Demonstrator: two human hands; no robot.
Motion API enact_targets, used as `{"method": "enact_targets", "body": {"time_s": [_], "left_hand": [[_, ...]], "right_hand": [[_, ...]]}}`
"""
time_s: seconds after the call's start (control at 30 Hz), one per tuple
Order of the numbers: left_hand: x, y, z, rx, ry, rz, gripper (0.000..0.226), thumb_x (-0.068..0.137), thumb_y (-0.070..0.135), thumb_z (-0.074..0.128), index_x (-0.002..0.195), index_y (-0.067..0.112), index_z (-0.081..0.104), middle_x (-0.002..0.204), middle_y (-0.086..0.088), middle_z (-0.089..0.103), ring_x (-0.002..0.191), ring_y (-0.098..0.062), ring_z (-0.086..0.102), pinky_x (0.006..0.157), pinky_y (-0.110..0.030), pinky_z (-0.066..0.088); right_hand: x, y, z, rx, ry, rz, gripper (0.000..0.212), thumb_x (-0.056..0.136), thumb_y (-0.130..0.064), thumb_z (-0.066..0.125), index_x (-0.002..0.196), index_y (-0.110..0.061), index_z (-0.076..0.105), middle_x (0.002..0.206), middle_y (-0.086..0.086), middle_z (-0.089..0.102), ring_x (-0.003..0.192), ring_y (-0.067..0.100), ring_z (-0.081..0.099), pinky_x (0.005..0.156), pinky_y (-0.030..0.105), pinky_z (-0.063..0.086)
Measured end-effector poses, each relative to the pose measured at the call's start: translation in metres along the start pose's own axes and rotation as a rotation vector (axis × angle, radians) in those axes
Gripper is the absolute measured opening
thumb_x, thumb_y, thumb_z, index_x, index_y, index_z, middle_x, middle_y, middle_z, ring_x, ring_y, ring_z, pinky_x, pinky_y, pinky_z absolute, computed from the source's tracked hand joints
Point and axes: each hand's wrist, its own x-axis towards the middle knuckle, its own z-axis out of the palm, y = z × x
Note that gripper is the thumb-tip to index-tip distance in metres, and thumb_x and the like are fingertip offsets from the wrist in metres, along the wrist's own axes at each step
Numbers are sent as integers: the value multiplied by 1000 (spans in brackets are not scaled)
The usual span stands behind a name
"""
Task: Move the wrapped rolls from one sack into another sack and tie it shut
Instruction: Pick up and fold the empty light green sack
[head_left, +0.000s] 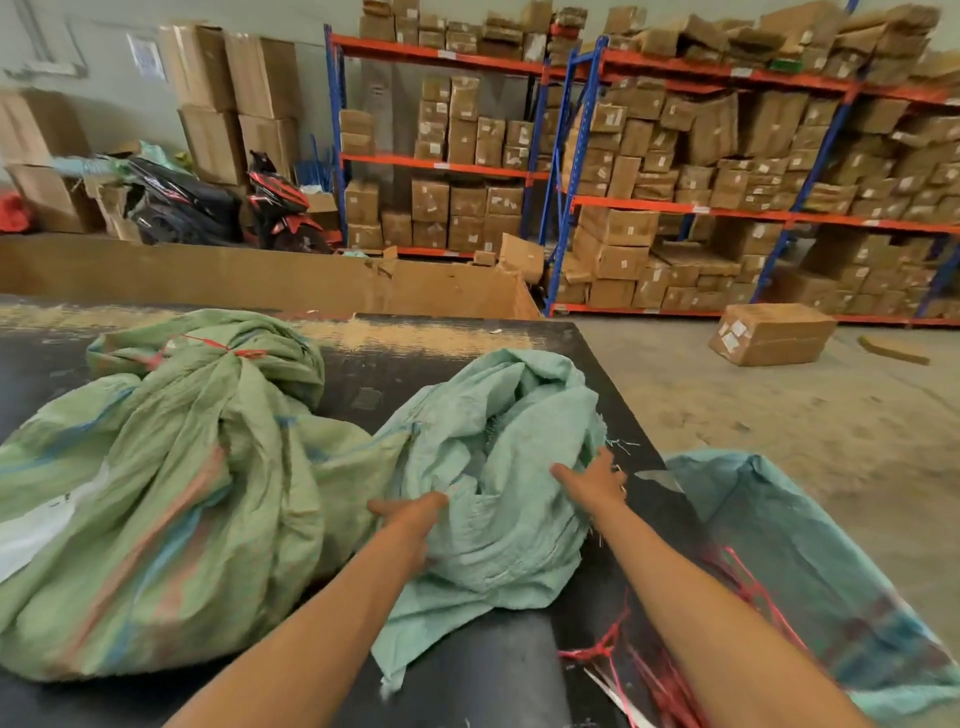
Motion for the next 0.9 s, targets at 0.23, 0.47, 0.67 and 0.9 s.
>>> {"method": "enact_targets", "body": {"time_s": [0.23,0.47,0.67,0.9], "left_hand": [[42,-18,32,-297,0,-112,44,76,20,76,114,3,63,102,-11,71,78,-26,68,53,-34,55],[-15,74,59,-439,-98,196,43,92,40,41,121,15,62,118,-12,67,104,-33,63,75,-45,55],[-44,139,71,-369,-243,367,64,69,31,83,122,4,59,110,-16,71,94,-33,71,79,-49,60],[-72,198,57,-156,-171,687,25,92,2,53,109,14,66,99,-11,70,82,-23,67,69,-34,57]], "right_hand": [[44,22,-9,377,-89,-48,28,80,1,65,108,-4,68,107,14,71,93,31,66,71,31,52],[42,4,-40,738,37,-304,37,84,-1,62,120,-12,63,107,1,69,96,18,67,81,32,54],[27,-6,-54,474,-442,-473,22,93,-24,68,114,-26,63,115,-6,70,103,8,67,75,15,54],[55,1,-93,208,129,-503,83,65,-98,34,48,-17,44,43,-4,47,44,17,46,53,33,39]]}}
